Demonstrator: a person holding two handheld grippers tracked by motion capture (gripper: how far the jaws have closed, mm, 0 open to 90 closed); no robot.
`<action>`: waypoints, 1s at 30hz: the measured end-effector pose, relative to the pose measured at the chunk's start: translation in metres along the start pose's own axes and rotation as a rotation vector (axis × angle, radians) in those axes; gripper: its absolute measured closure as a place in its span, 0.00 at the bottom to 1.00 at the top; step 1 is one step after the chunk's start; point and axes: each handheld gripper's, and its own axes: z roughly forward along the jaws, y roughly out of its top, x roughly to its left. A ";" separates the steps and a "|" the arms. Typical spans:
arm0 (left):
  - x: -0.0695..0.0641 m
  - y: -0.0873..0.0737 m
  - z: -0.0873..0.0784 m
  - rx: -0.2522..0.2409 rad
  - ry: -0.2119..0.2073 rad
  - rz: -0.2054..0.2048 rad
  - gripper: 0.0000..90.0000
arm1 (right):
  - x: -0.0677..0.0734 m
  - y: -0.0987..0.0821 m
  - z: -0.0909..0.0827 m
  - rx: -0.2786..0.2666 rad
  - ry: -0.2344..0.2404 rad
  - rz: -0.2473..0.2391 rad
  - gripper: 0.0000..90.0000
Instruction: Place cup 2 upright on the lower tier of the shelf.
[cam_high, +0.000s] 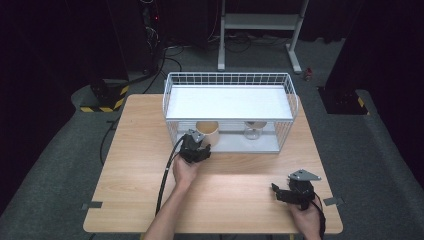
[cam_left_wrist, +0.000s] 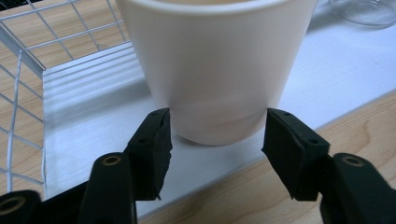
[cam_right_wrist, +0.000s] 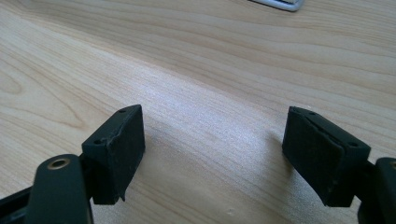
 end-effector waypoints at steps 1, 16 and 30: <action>0.000 0.000 0.001 -0.001 0.001 -0.002 0.49 | 0.000 0.000 0.000 0.000 0.000 0.000 0.24; 0.001 -0.002 0.010 -0.003 0.011 -0.022 0.62 | 0.000 0.000 0.000 0.001 0.000 0.001 0.24; 0.001 0.009 0.018 0.020 0.012 -0.033 0.70 | 0.000 0.000 0.000 0.000 -0.001 0.000 0.23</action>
